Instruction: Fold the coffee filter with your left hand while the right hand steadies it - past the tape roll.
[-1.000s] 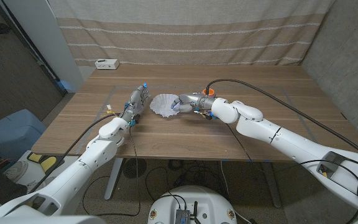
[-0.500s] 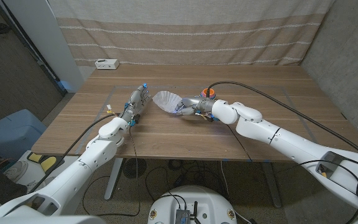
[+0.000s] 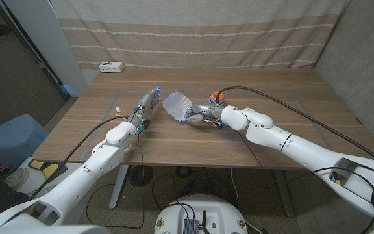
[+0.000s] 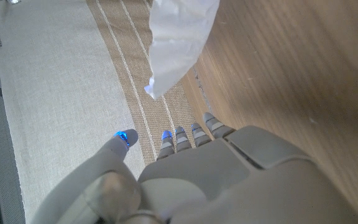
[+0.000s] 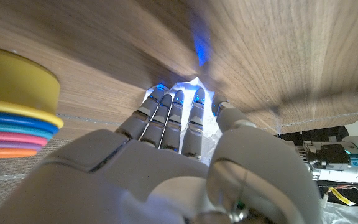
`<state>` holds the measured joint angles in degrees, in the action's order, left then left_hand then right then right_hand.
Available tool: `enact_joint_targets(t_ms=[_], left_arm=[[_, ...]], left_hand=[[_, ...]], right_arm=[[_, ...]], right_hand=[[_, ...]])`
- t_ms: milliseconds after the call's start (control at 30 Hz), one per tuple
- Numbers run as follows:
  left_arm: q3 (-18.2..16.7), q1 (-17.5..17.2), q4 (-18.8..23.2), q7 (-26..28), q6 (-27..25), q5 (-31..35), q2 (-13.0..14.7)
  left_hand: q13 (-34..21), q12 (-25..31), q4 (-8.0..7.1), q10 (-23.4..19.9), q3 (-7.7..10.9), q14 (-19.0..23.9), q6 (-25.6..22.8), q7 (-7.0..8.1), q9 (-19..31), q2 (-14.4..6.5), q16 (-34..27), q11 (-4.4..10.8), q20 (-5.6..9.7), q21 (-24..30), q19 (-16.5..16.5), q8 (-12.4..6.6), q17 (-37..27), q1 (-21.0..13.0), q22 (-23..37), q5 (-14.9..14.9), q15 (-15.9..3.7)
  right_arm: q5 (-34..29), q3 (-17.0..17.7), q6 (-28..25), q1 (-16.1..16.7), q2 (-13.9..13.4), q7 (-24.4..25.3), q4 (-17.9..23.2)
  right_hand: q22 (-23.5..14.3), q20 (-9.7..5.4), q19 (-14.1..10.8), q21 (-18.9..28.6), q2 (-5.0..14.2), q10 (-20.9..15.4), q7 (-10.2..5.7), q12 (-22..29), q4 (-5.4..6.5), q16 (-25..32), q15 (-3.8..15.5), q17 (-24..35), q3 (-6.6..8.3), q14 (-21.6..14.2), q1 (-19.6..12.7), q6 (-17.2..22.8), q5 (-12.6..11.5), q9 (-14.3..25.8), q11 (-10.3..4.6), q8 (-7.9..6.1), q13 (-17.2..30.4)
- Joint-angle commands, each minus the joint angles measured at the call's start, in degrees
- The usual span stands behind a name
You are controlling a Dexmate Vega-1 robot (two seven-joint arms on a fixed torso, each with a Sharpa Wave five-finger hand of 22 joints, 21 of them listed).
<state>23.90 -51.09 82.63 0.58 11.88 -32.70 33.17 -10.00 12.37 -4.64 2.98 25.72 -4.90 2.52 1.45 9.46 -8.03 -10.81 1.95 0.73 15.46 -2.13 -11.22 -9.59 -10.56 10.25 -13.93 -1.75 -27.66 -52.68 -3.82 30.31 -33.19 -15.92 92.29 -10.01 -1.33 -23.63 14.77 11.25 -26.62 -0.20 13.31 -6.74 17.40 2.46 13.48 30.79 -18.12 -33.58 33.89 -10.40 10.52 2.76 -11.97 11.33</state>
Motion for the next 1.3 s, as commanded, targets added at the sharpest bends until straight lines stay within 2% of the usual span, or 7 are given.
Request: enact_joint_targets(t_ms=[33,100,333,767,1067,1300], left_arm=[[3.0,0.7,2.8,0.4,0.6,3.9,-0.9],[3.1,0.8,2.2,-0.8,1.5,2.9,-1.7],[3.5,1.6,1.3,-3.4,2.7,1.6,-2.7],[5.9,4.4,2.4,-7.9,-2.2,1.9,-1.1],[6.5,5.6,0.1,-10.2,-2.1,0.6,-2.3],[7.4,7.3,-4.9,-11.9,0.6,1.3,-4.4]], left_hand=[[-0.3,-0.1,-0.08,0.4,0.70,0.1,0.5,-0.45,0.3,-1.4,0.2,-0.01,0.55,-0.1,0.1,0.41,-0.1,-0.8,0.3,0.2,0.25],[-0.3,-0.4,-0.15,0.8,0.85,-0.3,1.6,-0.14,0.3,-1.4,0.4,0.46,0.68,-0.2,0.3,0.92,-0.1,-0.8,0.3,0.3,0.04],[-0.3,-0.9,-0.23,1.7,0.93,-1.0,2.7,0.02,0.3,-1.1,0.7,0.64,1.28,-0.3,0.5,1.30,-0.2,-0.8,0.3,0.5,-0.18],[-0.3,-1.4,-0.76,2.7,0.59,-1.8,5.4,0.14,0.3,-0.5,0.7,0.82,1.43,-0.5,0.7,1.79,-0.3,-0.2,0.4,0.8,-0.39],[-0.3,-1.4,-1.13,2.9,0.12,-1.8,5.8,0.21,0.3,0.1,0.7,0.57,1.21,-0.4,1.6,1.56,-0.4,0.4,0.4,0.9,-0.46],[-0.3,-1.2,-1.29,2.4,-0.25,-1.4,5.1,0.47,0.3,0.6,0.5,0.61,1.13,-0.4,1.8,1.14,-0.4,0.8,0.4,0.9,-0.53]], right_arm=[[0.2,-0.3,-0.9,0.2,-0.4,0.0,0.2],[0.4,-0.2,-0.9,0.3,-0.5,0.0,0.4],[0.4,-0.1,-0.8,0.7,-0.9,0.4,0.9],[0.9,0.4,-0.7,1.6,-1.6,0.7,2.0],[1.1,1.0,-1.2,2.5,-2.2,0.9,3.2],[1.3,1.5,-1.9,3.1,-2.7,0.9,4.1]], right_hand=[[-0.2,0.10,-0.5,-0.1,-0.07,-0.5,-0.13,-0.3,0.55,0.5,0.25,0.3,0.10,-0.6,-0.9,0.5,-0.2,0.3,-0.13,0.10,0.1],[-0.2,0.12,-0.6,-0.1,-0.07,-0.5,-0.11,-0.3,0.57,0.6,0.19,0.3,0.09,-0.6,-0.9,0.5,-0.2,0.3,-0.11,0.12,0.1],[-0.2,0.12,-0.6,-0.1,-0.09,-0.6,-0.01,-0.4,0.64,0.6,0.21,0.4,0.07,-0.6,-1.0,0.5,-0.2,0.3,-0.08,0.22,0.1],[-0.3,0.10,-0.6,-0.2,-0.10,-0.6,-0.02,-0.4,0.73,0.7,0.20,0.5,0.04,-0.6,-1.2,0.6,-0.2,0.3,-0.06,0.32,0.1],[-0.3,0.10,-0.7,-0.3,-0.12,-0.7,-0.04,-0.5,0.79,0.7,0.18,0.5,0.01,-0.6,-1.3,0.7,-0.2,0.3,-0.04,0.39,0.1],[-0.3,0.06,-0.7,-0.3,-0.13,-0.8,-0.08,-0.5,0.84,0.7,0.23,0.6,-0.02,-0.6,-1.3,0.7,-0.2,0.3,0.08,0.43,0.1]])
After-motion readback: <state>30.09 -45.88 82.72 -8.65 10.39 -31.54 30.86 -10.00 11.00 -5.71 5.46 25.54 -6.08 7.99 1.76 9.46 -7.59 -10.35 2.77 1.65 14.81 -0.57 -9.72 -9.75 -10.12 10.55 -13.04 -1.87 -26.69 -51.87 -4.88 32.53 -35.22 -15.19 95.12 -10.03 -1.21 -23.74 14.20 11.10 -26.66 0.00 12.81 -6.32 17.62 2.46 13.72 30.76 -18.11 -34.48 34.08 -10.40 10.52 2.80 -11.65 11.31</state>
